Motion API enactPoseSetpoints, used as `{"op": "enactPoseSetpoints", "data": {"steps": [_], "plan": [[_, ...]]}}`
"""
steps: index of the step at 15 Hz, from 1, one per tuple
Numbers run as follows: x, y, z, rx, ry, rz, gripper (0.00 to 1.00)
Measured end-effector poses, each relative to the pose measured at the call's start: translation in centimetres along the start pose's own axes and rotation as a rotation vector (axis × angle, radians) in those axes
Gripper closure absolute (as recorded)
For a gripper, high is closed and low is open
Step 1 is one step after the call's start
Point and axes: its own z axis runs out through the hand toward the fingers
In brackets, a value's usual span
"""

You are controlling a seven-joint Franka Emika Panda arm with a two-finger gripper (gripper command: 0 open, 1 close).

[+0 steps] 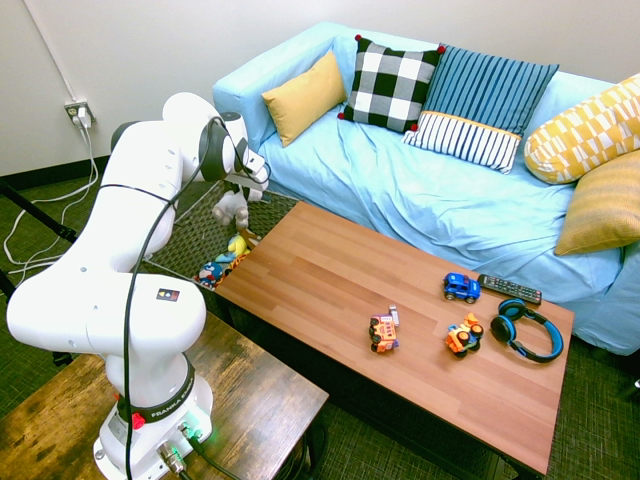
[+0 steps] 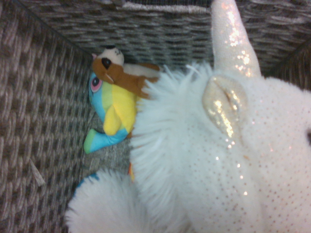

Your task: Put the stuffed toy in the basket

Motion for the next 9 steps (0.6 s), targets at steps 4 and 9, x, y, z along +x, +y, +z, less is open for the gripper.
{"op": "enactPoseSetpoints", "data": {"steps": [4, 9], "plan": [[-0.06, -0.5, -0.27, -0.017, -0.022, -0.008, 0.0], [-0.49, -1.0, -0.69, -0.015, -0.038, -0.009, 0.0]]}}
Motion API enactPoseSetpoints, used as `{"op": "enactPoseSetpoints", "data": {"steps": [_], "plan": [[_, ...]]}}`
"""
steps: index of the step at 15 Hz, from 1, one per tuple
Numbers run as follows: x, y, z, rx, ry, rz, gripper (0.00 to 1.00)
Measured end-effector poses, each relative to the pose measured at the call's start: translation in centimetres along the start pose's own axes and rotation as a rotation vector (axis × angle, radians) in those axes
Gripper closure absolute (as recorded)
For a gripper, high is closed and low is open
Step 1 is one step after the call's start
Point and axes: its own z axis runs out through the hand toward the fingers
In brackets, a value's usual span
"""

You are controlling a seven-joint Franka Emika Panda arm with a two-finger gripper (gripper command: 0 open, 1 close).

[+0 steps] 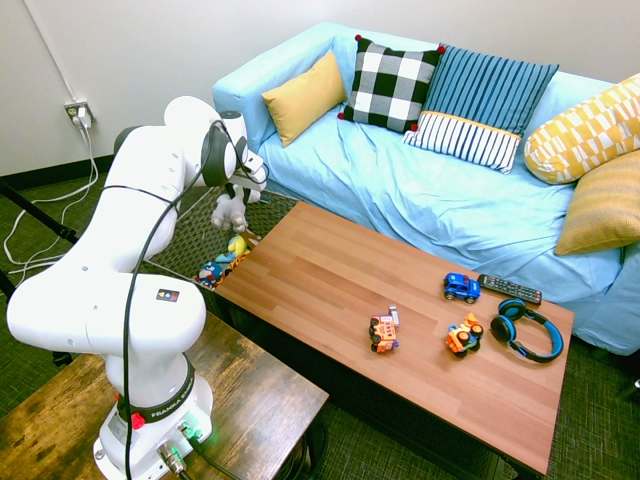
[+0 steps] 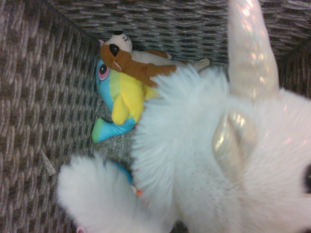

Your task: Put the stuffed toy in the basket

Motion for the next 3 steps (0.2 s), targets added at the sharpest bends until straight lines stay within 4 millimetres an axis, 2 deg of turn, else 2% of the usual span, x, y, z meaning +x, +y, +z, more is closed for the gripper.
{"op": "enactPoseSetpoints", "data": {"steps": [3], "plan": [[-0.8, -0.99, -0.91, 0.0, -0.03, 0.008, 0.0]]}}
